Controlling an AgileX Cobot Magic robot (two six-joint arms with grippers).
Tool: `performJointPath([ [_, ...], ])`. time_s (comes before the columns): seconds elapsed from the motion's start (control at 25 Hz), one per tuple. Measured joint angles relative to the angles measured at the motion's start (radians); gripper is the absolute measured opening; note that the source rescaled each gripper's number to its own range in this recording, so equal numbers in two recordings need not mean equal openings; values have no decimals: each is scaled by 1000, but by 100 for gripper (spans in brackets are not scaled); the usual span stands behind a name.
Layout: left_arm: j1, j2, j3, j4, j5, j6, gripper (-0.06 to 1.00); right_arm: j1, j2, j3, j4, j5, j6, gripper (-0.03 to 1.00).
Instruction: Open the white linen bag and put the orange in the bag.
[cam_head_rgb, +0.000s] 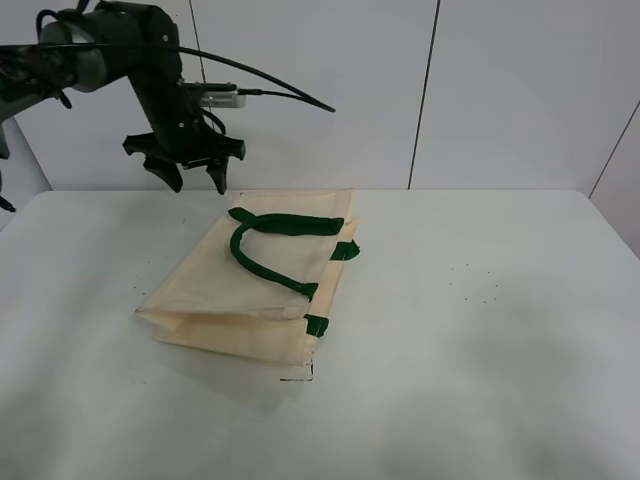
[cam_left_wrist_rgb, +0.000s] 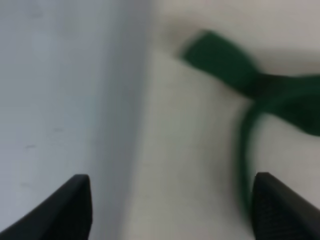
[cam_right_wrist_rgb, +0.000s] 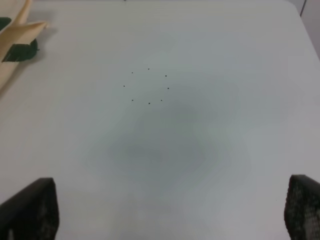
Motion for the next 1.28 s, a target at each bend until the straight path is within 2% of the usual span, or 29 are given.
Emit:
performJointPath([
  [0.2,142,0,0,3,3,16,83,0,0,1,0,0,0,100],
  [0.32,196,0,0,-4,3,21,83,0,0,1,0,0,0,100],
  [0.48,228,-9,20,-49,3,37,83,0,0,1,0,0,0,100],
  [0.6,230,-52,93,-63,3,40,83,0,0,1,0,0,0,100],
  [0.72,230,-129,232,-67,2,40,83,0,0,1,0,0,0,100],
  [0.96,230,-375,610,-69,2,40,83,0,0,1,0,0,0,100],
  [1.28,230,-835,1067,-62,2,40,83,0,0,1,0,0,0,100],
])
